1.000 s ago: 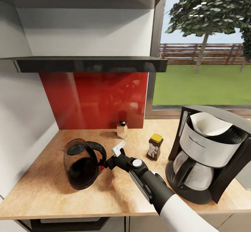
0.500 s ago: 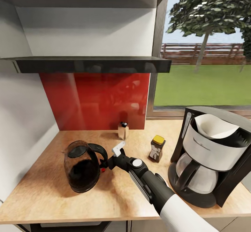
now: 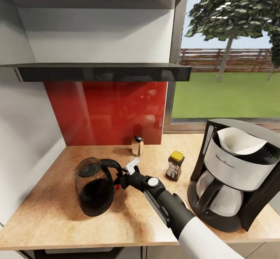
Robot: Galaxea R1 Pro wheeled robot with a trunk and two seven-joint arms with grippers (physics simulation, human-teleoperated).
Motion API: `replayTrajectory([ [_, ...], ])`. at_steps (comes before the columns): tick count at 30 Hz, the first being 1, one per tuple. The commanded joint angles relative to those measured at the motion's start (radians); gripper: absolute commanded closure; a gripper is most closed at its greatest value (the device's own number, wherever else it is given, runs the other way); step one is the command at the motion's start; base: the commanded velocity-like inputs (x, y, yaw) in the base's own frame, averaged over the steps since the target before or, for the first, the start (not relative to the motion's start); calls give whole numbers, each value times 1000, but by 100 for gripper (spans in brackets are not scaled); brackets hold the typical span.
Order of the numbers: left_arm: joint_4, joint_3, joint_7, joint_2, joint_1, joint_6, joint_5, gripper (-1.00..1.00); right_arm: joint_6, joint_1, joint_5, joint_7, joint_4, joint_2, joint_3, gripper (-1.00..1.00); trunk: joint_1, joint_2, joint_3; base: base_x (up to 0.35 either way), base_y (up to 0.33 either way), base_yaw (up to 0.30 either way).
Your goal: Set up a coffee station on the kitchen countertop: keep the coffee maker on the countertop, move the bottle of coffee from the kitchen shelf to the counter next to the coffee maker, place a paper coffee filter on top of the coffee maker, put the saucer next to the coffee maker with the coffee cup on the saucer, and place the electric kettle next to the coffee maker.
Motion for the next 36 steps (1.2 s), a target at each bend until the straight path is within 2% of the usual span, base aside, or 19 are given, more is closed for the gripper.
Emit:
replayTrajectory([
  [1, -2, 8, 1, 0, 0, 5, -10, -100, 7, -1, -12, 2, -1, 0, 1, 100, 1, -2, -2, 0, 0, 0],
  [21, -2, 7, 1, -3, 0, 5, -10, -100, 8, -1, -13, 0, -9, 0, 1, 100, 1, -2, -2, 0, 0, 0],
  [32, -3, 8, 1, -4, 0, 3, -10, -100, 16, -1, -22, -8, -95, 0, -5, 100, 1, -2, -2, 0, 0, 0],
  [36, -3, 8, 1, -5, 0, 3, -10, -100, 20, -1, -72, -128, -121, 0, -5, 100, 1, -2, -2, 0, 0, 0],
])
